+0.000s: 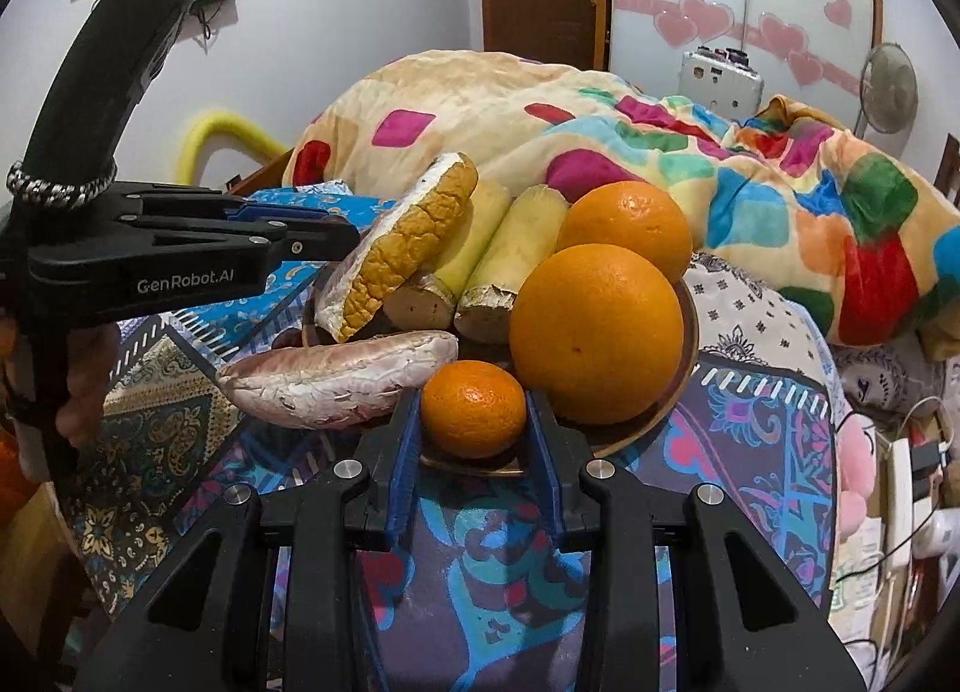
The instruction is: Organize fruits
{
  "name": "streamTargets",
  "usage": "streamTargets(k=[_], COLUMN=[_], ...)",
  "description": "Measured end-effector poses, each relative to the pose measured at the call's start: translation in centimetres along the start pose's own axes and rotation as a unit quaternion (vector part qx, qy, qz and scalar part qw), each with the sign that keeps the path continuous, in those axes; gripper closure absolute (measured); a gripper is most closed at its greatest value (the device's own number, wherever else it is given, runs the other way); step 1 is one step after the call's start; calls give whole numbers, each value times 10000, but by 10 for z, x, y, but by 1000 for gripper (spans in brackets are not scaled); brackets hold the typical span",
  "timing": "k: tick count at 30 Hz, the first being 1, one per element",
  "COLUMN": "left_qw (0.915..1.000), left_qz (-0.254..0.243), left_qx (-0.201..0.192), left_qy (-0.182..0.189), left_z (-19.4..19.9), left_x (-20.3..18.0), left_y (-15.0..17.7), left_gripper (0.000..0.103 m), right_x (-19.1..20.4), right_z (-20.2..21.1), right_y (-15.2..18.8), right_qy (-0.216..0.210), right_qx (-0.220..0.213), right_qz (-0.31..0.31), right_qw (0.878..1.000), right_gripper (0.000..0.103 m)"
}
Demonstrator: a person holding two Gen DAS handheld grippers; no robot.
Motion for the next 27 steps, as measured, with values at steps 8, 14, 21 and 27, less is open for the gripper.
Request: streamTargets(k=[8, 14, 21, 27], left_qw=[9999, 9999, 9997, 9984], left_qz=[102, 103, -57, -346], left_qx=[-27, -33, 228, 444], left_qy=[-84, 75, 32, 74], left_z=[8, 20, 14, 0], left_x=[8, 19, 29, 14], left_y=[4, 18, 46, 57], left_gripper=[51, 50, 50, 50], right_x=[-1, -2, -1, -3], right_z=[-3, -1, 6, 8], right_y=[-1, -1, 6, 14], right_qy=[12, -20, 122, 229], right_qx=[54, 45, -45, -29], right_qz=[-33, -98, -59, -97], right_qw=[10000, 9999, 9999, 9997], right_gripper=[71, 66, 53, 53])
Point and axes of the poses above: each gripper's, at about its wrist camera, not at the fingertips, and z roughly against the way its jaws point, x to its left, y to its underside, the point moved 5 cm from there along -z, roughly the way its jaws point, and after that the axes turned 15 degrees about x, right-handed, at the moved point
